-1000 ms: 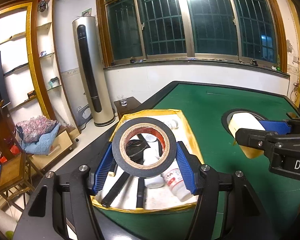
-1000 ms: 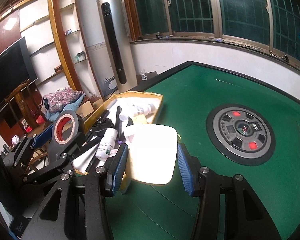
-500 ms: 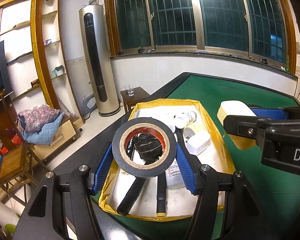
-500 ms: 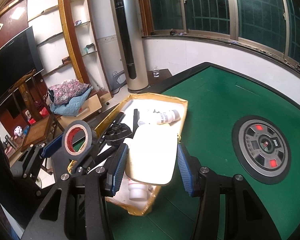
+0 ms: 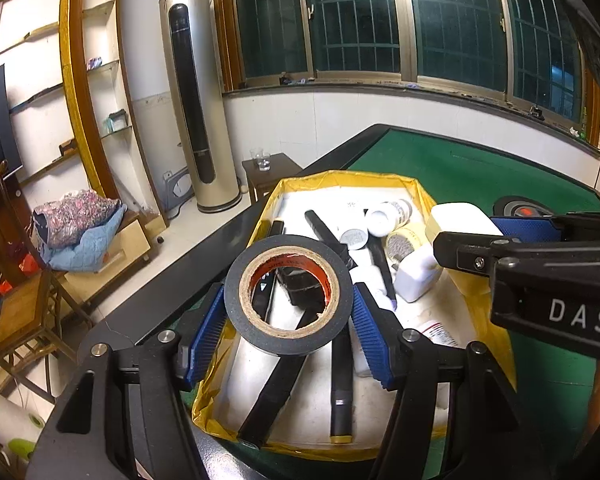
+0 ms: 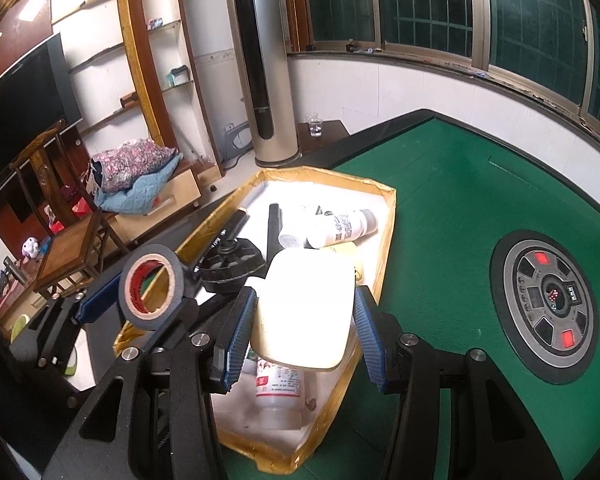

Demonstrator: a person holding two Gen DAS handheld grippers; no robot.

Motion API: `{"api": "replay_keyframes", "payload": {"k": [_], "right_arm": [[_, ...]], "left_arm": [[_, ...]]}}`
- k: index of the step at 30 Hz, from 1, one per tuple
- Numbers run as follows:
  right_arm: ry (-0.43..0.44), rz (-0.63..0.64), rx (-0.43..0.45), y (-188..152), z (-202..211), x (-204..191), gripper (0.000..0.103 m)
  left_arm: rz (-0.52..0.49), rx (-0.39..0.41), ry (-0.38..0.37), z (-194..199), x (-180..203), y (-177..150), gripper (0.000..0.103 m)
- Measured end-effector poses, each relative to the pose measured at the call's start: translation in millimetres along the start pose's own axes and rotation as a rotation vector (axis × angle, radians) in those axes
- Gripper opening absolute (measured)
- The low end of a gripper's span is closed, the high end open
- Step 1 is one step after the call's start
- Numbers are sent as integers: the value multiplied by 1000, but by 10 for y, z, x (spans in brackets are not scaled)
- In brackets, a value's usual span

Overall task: Organize rigid objects
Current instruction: 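Lower the tape roll and cream case into the tray and open both tools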

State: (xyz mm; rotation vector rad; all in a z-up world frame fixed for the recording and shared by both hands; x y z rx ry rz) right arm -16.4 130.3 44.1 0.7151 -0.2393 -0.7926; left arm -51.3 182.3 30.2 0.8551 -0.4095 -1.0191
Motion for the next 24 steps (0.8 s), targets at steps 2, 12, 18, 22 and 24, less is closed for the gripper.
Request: {"api": "replay_keyframes", "payload": {"k": [2, 12, 18, 22, 24], "right_arm": [[-1, -3, -14, -11, -55, 13, 45], [-6, -5, -82, 26, -348, 34, 45], [-20, 17, -94, 99, -483, 1, 45], [-12, 27, -103, 200, -553, -25, 45], [-11, 26, -108, 256, -594, -21, 45]], "left_arm": [[6, -17, -7, -45, -12, -11, 62], [14, -84, -25, -226, -7, -67, 62], [18, -121, -52, -296, -10, -50, 62], [19, -144, -62, -374, 1, -18, 62], [24, -156, -67, -419, -2, -1, 62]]}}
Point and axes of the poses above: each gripper's, at about its wrist camera, not at the fingertips, and z roughly against the way its jaws point, x to its right, y to its top, the point moved 3 cm from there along -z, roughly the way its jaws point, and after that the axes turned 4 degrees about -x, right-handed, at the moved point
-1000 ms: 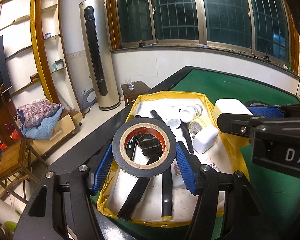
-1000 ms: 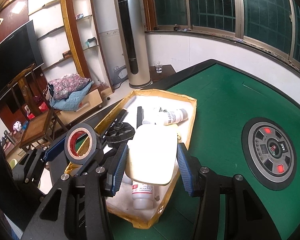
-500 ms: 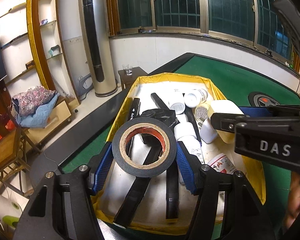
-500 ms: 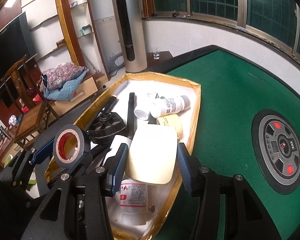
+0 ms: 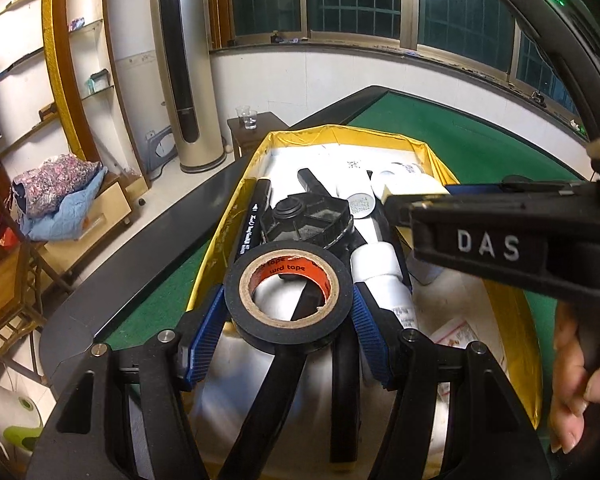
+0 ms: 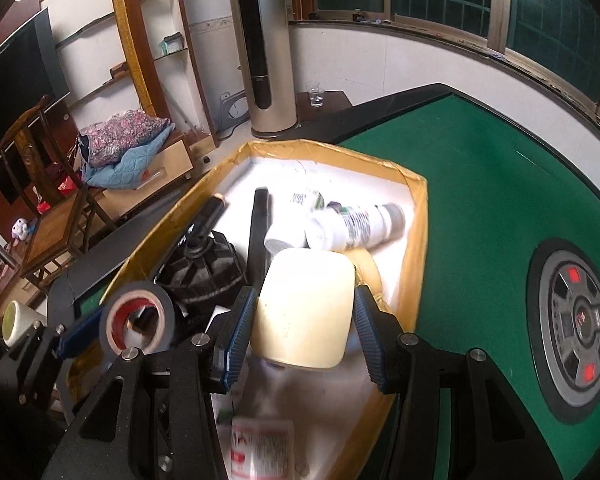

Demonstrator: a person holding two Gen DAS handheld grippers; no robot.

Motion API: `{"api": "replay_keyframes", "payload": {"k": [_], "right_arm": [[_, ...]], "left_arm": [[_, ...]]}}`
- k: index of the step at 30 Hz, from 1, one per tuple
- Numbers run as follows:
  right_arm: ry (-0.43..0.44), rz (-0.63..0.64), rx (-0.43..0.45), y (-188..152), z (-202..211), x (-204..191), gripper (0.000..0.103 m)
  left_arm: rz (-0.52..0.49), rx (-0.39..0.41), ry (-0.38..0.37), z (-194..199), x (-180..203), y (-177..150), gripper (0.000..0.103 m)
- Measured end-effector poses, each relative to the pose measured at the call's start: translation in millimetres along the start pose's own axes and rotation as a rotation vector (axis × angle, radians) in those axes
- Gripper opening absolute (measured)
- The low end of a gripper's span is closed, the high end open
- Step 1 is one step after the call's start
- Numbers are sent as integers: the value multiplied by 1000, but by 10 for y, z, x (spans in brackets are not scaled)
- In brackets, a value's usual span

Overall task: Organize rigid objects
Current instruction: 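Lower the tape roll and cream case into the tray and open both tools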

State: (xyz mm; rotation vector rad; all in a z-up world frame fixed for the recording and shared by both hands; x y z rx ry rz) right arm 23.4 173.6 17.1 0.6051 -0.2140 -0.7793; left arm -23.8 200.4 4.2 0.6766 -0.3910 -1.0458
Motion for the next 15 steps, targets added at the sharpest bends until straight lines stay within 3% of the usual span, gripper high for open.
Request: {"api": "replay_keyframes", "payload": {"k": [8, 15], "right_arm": [[-11, -2, -13, 133, -104, 35, 45], [17, 21, -12, 120, -12, 8, 51]], "left_arm": [[36, -47, -56, -159, -90, 74, 62], [9, -33, -32, -54, -36, 15, 63]]}}
Point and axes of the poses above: each gripper's, at about its wrist camera, not at the fingertips, and z roughly against the way its jaws point, x to its right, y to its top, the point moved 3 cm from there along -z, roughly the way its jaws point, and after that the axes turned 4 degrees about -x, right-handed, at the moved point
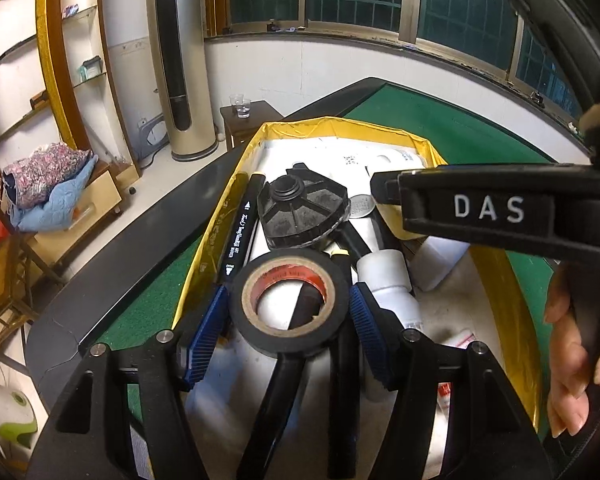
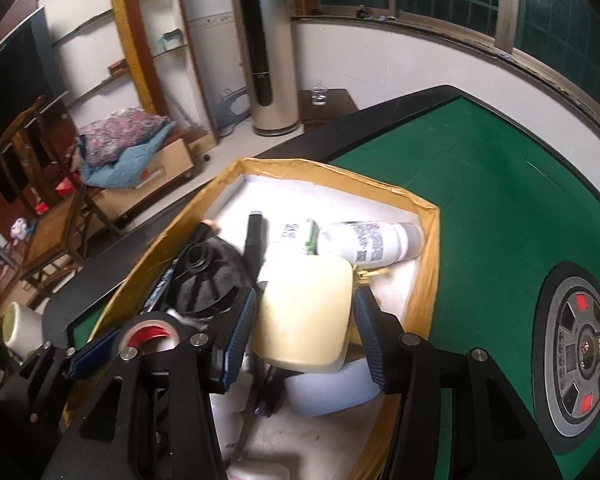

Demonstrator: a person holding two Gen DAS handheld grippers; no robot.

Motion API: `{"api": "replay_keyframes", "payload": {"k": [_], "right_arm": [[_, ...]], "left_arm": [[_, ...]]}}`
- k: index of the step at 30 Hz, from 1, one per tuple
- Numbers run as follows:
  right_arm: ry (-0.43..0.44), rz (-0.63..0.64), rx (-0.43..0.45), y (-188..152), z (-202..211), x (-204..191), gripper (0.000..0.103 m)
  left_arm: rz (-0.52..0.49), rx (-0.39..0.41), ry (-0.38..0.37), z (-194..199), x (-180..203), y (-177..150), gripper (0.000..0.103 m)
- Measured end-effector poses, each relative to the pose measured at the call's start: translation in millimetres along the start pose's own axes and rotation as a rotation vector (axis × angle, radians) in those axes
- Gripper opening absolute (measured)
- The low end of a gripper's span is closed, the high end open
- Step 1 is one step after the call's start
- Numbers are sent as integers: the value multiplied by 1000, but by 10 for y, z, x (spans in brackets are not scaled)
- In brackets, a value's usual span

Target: Organize rigid objects

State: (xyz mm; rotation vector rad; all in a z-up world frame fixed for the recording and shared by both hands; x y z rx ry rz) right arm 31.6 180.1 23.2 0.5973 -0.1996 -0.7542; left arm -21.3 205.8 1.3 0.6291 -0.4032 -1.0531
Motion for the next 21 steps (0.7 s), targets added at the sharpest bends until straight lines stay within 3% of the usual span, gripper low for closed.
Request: {"api": "replay_keyframes", "payload": {"k": [5, 14, 18, 21], "right_arm": [[11, -1, 41, -62, 226, -12, 57], [36, -23, 90, -333, 629, 56, 58], [51, -49, 117, -517, 809, 160, 65], [50, -67, 146, -703, 971, 248, 66]], "left_arm": [[-7, 41, 7, 190, 45, -16, 76], [-33, 116, 26, 557, 192, -147, 77], [-39, 163, 40, 711, 221, -257, 77], [-37, 175, 85, 787, 206, -356, 77]]}}
Point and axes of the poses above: each gripper's, at about its wrist camera, not at the fingertips, and z roughly against the way its jaws point, x to its right, y to its top, the point moved 3 cm from there along -z, roughly the way its jaws point, and after that the axes turned 4 degrees about -x, right-handed, at the moved point
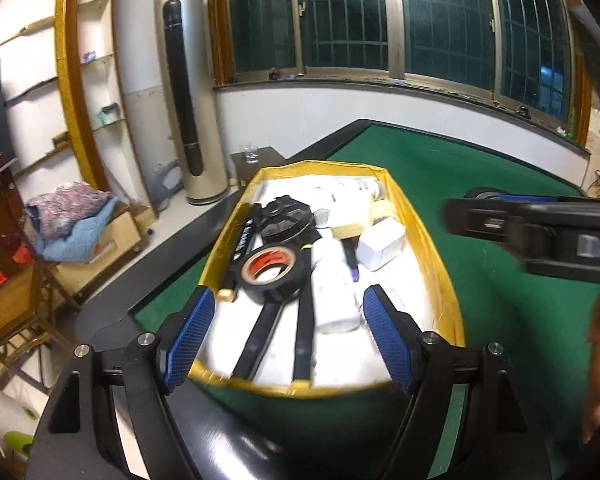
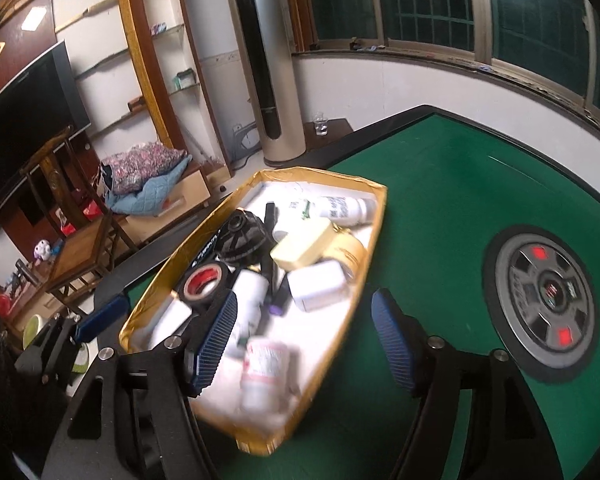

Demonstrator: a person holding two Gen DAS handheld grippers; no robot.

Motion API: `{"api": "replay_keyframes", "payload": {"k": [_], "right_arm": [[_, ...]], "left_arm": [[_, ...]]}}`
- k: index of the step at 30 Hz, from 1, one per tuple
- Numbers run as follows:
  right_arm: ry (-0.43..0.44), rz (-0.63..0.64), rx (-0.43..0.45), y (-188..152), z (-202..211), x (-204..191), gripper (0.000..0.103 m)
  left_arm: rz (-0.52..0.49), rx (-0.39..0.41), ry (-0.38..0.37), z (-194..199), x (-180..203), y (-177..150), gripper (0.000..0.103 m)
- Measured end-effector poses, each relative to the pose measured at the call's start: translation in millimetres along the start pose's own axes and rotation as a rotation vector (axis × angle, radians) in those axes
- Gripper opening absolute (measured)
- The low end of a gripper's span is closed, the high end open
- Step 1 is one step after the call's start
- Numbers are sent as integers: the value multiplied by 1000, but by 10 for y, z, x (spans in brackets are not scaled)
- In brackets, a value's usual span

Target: Organize rigid objects

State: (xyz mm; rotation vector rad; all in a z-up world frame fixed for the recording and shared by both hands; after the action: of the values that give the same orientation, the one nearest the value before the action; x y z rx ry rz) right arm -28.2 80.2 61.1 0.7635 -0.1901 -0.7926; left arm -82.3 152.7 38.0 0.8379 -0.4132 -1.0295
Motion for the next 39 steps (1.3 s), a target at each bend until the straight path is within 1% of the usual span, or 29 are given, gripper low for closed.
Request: {"api": "replay_keyframes", "payload": {"k": [1, 3, 4, 5, 8, 9, 11, 13, 15, 16, 19, 20, 22, 25, 27, 29, 33, 39], "right_arm": [[-1, -4, 12, -76, 70, 13, 67], [-8, -5, 30, -195, 172, 47, 70], [-20, -3, 40, -273, 237, 65, 71], [-20, -3, 50, -333, 289, 79, 71], [-11, -19, 92, -580, 423, 144, 77], [-14, -26, 99, -654, 441, 174, 77], [-20, -34, 100, -832, 456, 255, 78], [-32, -28, 79, -936, 440, 312, 78], [-35, -48, 72, -958, 475, 367, 78], [-37, -54, 79, -949, 510, 368, 78], [-56, -25, 119, -945, 580, 287, 78], [-60, -9, 126, -947, 586, 245, 78], [-58, 13, 120, -978, 569, 188, 78], [-33, 15, 86, -1021, 506, 119, 78], [-19, 21, 56, -1064, 459, 74, 78], [-20, 33, 55, -1071, 447, 45, 78], [-22, 47, 65, -1077, 459, 8, 78], [-19, 47, 52, -1103, 419, -16, 78]], "left_arm": [[-7, 2, 27, 25, -2, -26, 77], [-27, 14, 58, 89, 27, -80, 77], [-33, 19, 54, 113, 29, -108, 77], [-33, 20, 34, 149, 28, -153, 77], [-24, 18, -15, 229, 23, -266, 77], [-23, 16, -11, 257, 33, -303, 78], [-28, 0, 24, 276, 41, -338, 80], [-42, 32, 80, 357, 32, -373, 80], [-44, 86, 108, 475, -2, -396, 80], [-34, 95, 117, 516, -26, -397, 83], [-9, 103, 146, 605, -96, -392, 83], [-13, 104, 147, 625, -107, -394, 83], [-30, 107, 115, 655, -117, -400, 83], [-1, 91, 110, 586, -151, -426, 83], [10, 63, 118, 510, -173, -441, 83], [15, 53, 133, 464, -194, -456, 83], [-11, 21, 149, 400, -197, -492, 83], [-17, 24, 156, 379, -196, -523, 83]]}}
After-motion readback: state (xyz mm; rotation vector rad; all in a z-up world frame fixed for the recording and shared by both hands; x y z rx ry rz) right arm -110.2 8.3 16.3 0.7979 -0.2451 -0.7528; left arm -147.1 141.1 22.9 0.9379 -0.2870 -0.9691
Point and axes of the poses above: each gripper's, at about its wrist camera, not at the fingertips, and z roughly against the way its jaws point, x to its right, y to its top, the point moved 3 cm from there along -z, roughly the way its jaws point, and after that the axes turned 4 degrees about -x, right-handed, at the moved point
